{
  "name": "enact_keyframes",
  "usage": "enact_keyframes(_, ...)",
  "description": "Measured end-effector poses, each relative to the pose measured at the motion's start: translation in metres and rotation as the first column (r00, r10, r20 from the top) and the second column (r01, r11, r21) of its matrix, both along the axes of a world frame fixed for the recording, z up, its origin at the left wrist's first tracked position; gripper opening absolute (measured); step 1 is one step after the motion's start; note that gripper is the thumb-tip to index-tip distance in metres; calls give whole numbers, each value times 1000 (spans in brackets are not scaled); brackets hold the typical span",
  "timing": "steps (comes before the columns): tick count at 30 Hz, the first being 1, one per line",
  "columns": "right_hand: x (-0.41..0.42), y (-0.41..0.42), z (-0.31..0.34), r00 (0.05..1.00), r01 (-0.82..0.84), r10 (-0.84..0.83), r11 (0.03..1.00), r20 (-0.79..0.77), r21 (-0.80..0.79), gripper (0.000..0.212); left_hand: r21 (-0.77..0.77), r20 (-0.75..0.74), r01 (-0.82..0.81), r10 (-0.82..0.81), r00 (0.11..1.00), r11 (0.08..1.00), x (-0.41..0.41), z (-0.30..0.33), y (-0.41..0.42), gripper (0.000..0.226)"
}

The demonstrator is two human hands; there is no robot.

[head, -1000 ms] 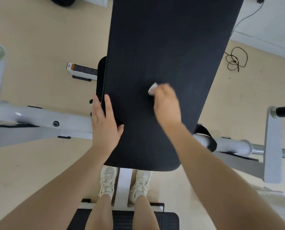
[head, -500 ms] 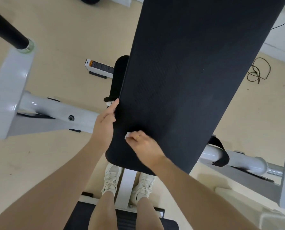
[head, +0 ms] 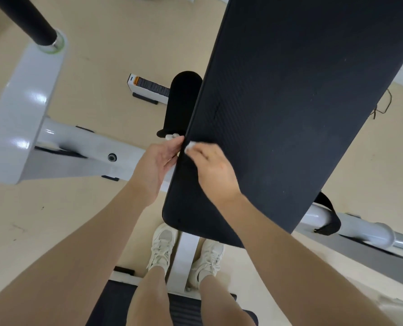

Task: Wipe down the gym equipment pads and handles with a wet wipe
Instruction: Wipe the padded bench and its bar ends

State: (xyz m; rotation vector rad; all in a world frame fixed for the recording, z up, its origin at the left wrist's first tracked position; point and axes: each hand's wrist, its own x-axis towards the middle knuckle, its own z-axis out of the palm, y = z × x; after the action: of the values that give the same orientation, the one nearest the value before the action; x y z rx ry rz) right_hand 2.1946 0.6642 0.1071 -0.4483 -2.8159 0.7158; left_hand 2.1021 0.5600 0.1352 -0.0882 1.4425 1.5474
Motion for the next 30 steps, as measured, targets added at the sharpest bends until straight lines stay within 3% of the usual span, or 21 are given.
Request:
enact_keyframes(2,31,-23,-14,981,-192,188,976,51,98,33,11,-12,26,-25,1000,1000,5,0,0,46)
enact_keyframes(4,59,-46,-26,914,-384,352,911,203,150,39,37,-1,43,-43,999,998,11,0,-3,49)
enact_keyframes(6,78,-61,-33,867,-445,384,884,318,144,45,58,-22,59,-58,998,997,15,-1,-9,52)
enact_keyframes(8,78,-62,-34,884,-428,379,891,276,148,33,26,-51,101,-100,994,994,19,-1,-16,58)
enact_keyframes(10,62,-53,-22,924,-347,315,929,219,126,34,-9,-62,112,-112,992,994,27,-1,-21,47)
enact_keyframes(12,39,-30,-3,979,-166,144,975,143,150,39,-59,-64,105,-109,992,993,35,-3,-28,33)
enact_keyframes(14,19,0,14,995,7,-25,983,98,182,31,-63,-70,108,-113,991,992,41,-4,-32,39)
enact_keyframes(16,4,20,21,989,142,-146,976,13,167,35,-90,-58,118,-124,991,989,46,-2,-31,44)
enact_keyframes(19,5,8,2,993,116,-113,983,-31,143,43,-96,-90,109,-118,989,989,49,-7,-31,39)
enact_keyframes(21,29,-29,-21,1000,-12,11,991,1,130,46,-84,-120,110,-119,986,990,51,-14,-31,38)
enact_keyframes(26,115,-109,-66,910,-333,307,942,279,46,22,-55,-160,133,-141,977,990,54,-29,-35,39)
enact_keyframes(28,125,-102,-61,894,-313,307,949,325,-34,25,-87,-189,163,-176,966,983,52,-33,-36,50)
enact_keyframes(30,114,-74,-38,969,-160,168,985,184,-58,31,-163,-230,162,-197,953,973,52,-32,-35,60)
